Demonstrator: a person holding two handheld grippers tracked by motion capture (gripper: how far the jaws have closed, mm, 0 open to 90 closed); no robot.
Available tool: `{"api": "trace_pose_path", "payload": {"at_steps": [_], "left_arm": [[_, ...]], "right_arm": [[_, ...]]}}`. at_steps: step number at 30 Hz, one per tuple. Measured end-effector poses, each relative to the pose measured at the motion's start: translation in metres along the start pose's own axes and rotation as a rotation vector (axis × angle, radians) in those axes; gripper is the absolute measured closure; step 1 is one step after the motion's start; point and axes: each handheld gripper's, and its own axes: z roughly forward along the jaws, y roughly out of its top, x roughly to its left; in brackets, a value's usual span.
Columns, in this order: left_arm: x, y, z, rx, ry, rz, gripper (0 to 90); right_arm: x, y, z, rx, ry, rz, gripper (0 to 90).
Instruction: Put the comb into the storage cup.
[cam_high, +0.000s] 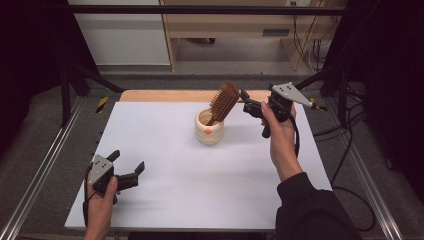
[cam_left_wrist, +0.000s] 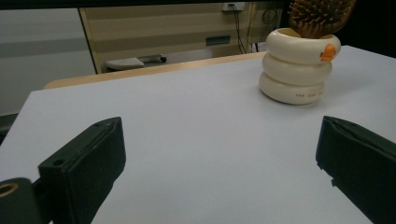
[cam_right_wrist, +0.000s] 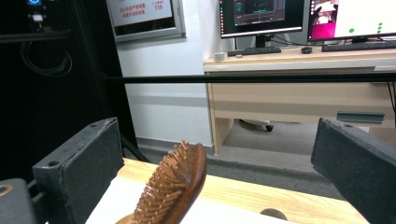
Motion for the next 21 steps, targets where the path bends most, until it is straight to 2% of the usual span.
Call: {"api": "trace_pose_path", "payload": {"at_steps": [7, 12, 21], "left_arm": [[0.003, 0.001, -0.003, -0.02, 0.004, -0.02, 1.6], [0.002, 0.002, -0.005, -0.036, 0.004, -0.018, 1.5], [0.003, 0.001, -0.005, -0.039, -0.022, -0.005, 1.0]], "right_arm": [[-0.001, -0.001, -0.01, 0.007, 0.012, -0.017, 2.3], [-0.004, -0.001, -0.014, 0.003, 0.018, -0.026, 2.3], [-0.013, -0.004, -0.025, 0.007, 0.006, -0.031, 2.3]]}}
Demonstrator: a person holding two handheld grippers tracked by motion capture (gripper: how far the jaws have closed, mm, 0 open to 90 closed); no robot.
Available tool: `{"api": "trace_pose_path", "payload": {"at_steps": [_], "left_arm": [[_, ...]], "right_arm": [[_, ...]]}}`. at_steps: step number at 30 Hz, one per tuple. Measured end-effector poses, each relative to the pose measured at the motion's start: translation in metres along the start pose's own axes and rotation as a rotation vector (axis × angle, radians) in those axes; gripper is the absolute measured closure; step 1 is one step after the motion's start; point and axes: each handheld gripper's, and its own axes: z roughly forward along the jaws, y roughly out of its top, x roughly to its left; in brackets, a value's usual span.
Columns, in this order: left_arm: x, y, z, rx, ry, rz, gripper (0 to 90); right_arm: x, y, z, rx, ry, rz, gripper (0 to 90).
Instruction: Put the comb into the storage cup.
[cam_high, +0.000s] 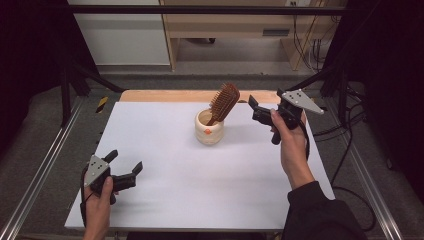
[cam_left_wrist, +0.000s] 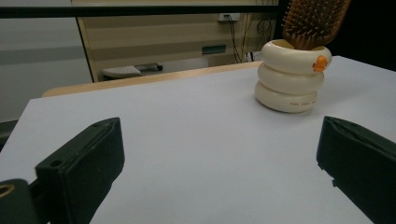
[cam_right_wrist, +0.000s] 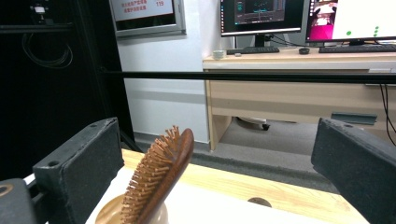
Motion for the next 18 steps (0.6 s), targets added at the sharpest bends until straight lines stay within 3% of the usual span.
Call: {"api": "trace_pose_path", "payload": {"at_steps": [18], "left_arm": [[0.0, 0.0, -0.004, -0.012, 0.008, -0.01, 1.4]], "right_arm": [[-0.017, -0.008, -0.026, -0.015, -0.012, 0.004, 2.5]]}}
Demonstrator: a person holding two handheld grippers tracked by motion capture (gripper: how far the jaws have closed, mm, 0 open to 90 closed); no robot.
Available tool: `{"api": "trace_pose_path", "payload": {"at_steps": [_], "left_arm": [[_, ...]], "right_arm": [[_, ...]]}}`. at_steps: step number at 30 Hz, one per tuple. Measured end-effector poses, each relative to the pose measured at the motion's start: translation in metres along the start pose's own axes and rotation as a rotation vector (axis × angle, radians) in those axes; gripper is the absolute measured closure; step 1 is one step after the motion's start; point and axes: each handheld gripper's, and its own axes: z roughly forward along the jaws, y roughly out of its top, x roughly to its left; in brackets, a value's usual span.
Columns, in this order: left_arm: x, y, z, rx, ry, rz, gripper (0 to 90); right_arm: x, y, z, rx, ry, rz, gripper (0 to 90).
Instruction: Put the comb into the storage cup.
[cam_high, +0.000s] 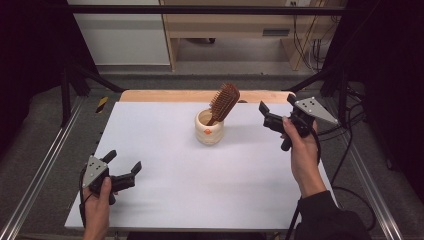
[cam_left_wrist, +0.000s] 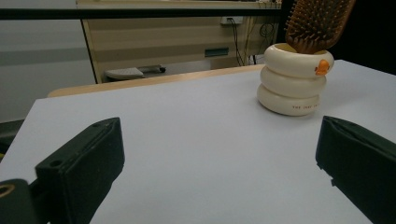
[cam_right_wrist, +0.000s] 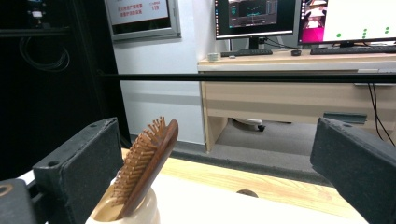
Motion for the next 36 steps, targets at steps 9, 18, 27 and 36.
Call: {"api": "trace_pose_path", "payload": {"at_steps": [9, 18, 27, 36], "left_arm": [[0.001, 0.001, -0.002, -0.01, -0.013, -0.015, 1.3], [0.003, 0.001, -0.003, -0.024, -0.02, -0.021, 1.3], [0.007, 0.005, -0.01, -0.045, -0.023, -0.028, 1.6], [0.015, 0.002, -0.02, -0.038, 0.001, -0.052, 2.5]], "right_arm": [[-0.004, -0.004, -0.014, 0.009, 0.027, -0.018, 2.5], [-0.007, -0.011, -0.025, 0.023, 0.035, -0.035, 2.4], [-0.012, -0.02, -0.033, 0.048, 0.03, -0.027, 2.4], [-0.024, -0.024, -0.046, 0.051, 0.016, -0.03, 2.4]]}}
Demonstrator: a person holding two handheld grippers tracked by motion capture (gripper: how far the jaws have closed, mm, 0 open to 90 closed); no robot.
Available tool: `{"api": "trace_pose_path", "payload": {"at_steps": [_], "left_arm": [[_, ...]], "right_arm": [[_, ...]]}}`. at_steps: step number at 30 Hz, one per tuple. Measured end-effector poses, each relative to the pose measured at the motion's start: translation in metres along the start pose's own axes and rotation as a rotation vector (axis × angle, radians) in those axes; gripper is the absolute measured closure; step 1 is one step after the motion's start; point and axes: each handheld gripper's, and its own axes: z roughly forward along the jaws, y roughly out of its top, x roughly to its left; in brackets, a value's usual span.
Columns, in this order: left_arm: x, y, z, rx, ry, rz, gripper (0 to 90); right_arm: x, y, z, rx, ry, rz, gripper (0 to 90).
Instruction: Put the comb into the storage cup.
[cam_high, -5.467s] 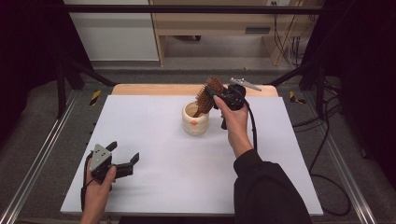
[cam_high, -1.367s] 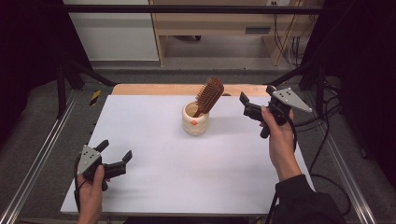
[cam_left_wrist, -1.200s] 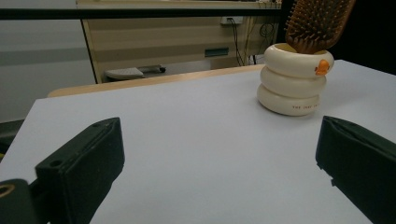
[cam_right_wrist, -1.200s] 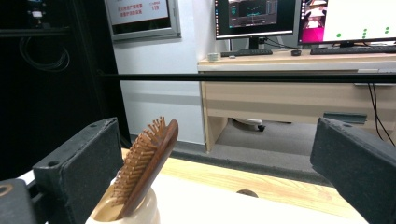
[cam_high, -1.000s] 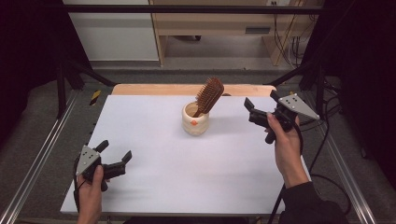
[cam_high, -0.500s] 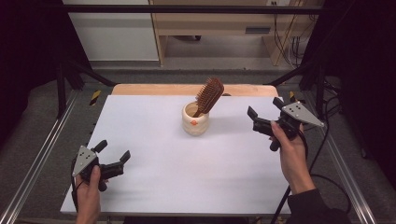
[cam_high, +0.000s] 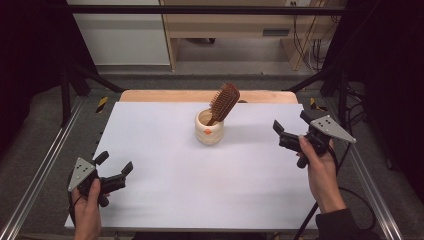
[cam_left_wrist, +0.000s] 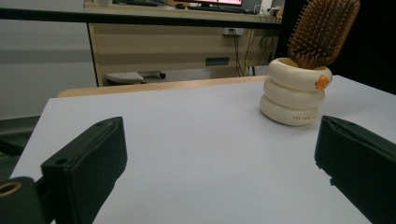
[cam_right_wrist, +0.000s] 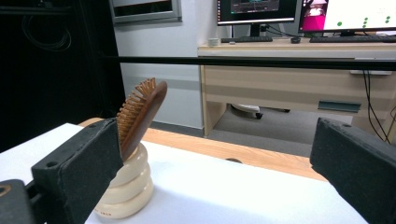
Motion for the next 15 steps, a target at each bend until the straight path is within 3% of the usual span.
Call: {"api": "trace_pose_path", "payload": {"at_steps": [6, 15], "left_arm": [[0.0, -0.001, -0.011, -0.008, 0.001, -0.01, 2.5], [0.003, -0.003, -0.011, -0.024, -0.005, -0.039, 2.5]], "right_arm": [[-0.005, -0.008, -0.006, -0.002, -0.002, 0.011, 2.6], [-0.011, -0.02, -0.018, -0.002, -0.012, -0.009, 2.5]]}}
